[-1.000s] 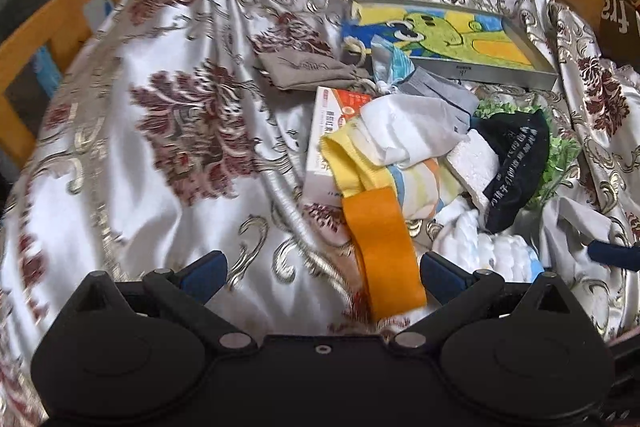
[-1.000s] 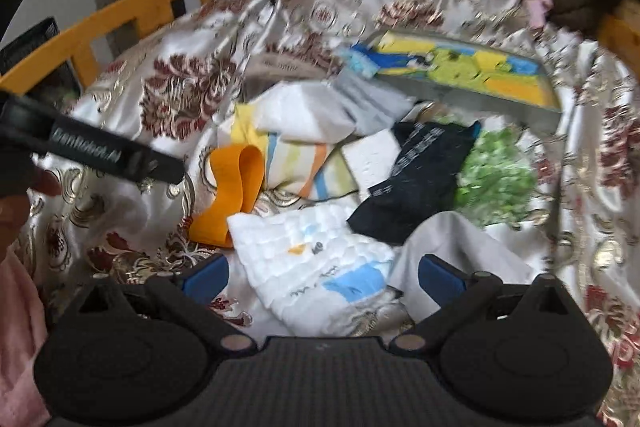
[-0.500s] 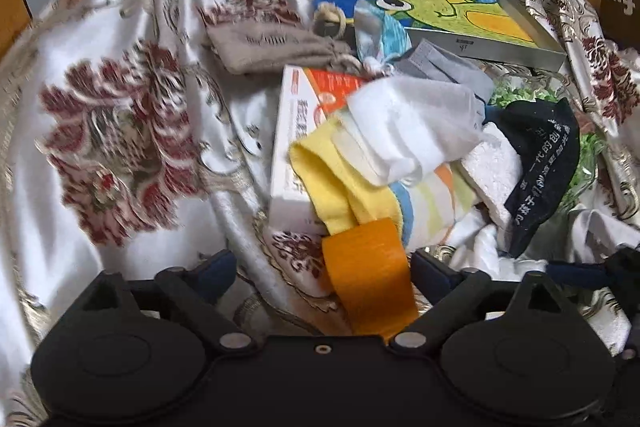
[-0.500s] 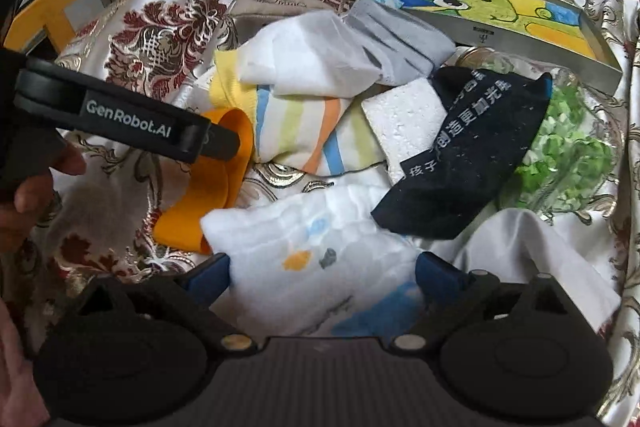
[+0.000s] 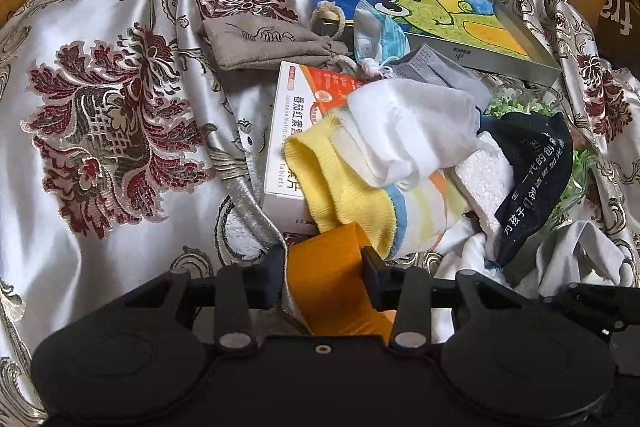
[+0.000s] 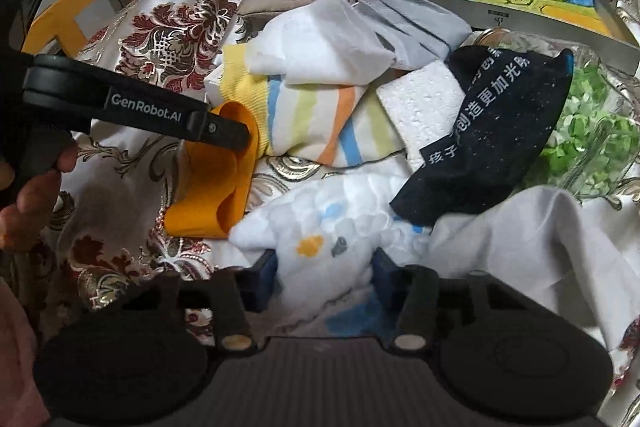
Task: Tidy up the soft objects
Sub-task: 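Grasp the orange strap with the left tool while the right tool grasps the white baby cloth, then carry the orange strap and white cloth with both tools toward the frog tray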
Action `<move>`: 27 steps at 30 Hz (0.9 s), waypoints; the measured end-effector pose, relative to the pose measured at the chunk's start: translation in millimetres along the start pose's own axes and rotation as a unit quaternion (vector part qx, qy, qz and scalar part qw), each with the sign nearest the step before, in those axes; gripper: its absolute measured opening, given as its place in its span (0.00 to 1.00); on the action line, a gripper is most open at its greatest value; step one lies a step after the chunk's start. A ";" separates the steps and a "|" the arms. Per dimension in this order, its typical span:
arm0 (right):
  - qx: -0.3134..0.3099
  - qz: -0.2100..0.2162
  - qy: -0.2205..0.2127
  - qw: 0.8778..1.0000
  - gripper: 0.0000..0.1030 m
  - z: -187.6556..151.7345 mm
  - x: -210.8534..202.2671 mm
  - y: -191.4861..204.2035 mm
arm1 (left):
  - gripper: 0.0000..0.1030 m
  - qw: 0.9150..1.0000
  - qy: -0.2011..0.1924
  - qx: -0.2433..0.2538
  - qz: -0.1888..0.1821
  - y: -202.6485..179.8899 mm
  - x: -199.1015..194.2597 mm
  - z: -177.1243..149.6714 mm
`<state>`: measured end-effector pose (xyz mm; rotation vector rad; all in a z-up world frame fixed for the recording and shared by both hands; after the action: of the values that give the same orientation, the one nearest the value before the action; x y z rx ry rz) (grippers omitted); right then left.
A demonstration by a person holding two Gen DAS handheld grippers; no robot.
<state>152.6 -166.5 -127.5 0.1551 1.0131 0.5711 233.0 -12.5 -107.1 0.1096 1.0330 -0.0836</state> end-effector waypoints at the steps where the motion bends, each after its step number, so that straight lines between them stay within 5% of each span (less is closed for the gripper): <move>1: 0.004 0.004 0.001 1.000 0.42 -0.4 0.1 -0.8 | 0.40 1.000 0.000 -0.004 0.000 1.0 -1.4 0.2; 7: 0.006 0.019 -0.024 1.000 0.24 -0.2 -10.0 1.4 | 0.39 0.999 -0.003 -0.038 -0.006 13.1 -16.9 0.7; 12: -0.008 0.036 -0.053 0.998 0.21 2.0 -21.5 10.5 | 0.39 0.997 -0.020 -0.069 -0.017 26.6 -41.3 -2.4; 14: -0.014 0.041 -0.067 0.997 0.21 2.6 -27.8 14.4 | 0.03 0.998 -0.037 -0.055 -0.018 25.4 -54.4 -4.6; 15: -0.015 0.045 -0.073 0.996 0.21 3.0 -30.8 15.2 | 0.01 0.998 -0.044 -0.046 -0.021 23.8 -60.2 -5.7; 20: -0.017 0.048 -0.093 0.994 0.21 5.4 -40.6 18.6 | 0.04 0.998 -0.064 -0.022 -0.020 16.6 -64.1 -7.2; 22: -0.014 0.047 -0.092 0.995 0.21 4.9 -41.4 18.4 | 0.22 0.998 -0.049 -0.021 -0.028 14.3 -55.5 -6.8; 27: -0.015 0.045 -0.094 0.994 0.21 2.9 -42.0 18.4 | 0.47 0.999 -0.029 -0.026 -0.024 8.9 -34.5 -5.2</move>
<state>131.3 -172.3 -87.3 0.2252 0.8174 0.6411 212.0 -2.3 -79.7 0.0340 0.9784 -0.1031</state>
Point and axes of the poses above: each gripper's, at about its wrist camera, not at the fingertips, and x roughly the way its jaws point, y to its left, z to its top, the point moved 5 cm from there along x, roughly the way its jaws point, and after that the axes turned 12 degrees about z, right-handed, at the moved point
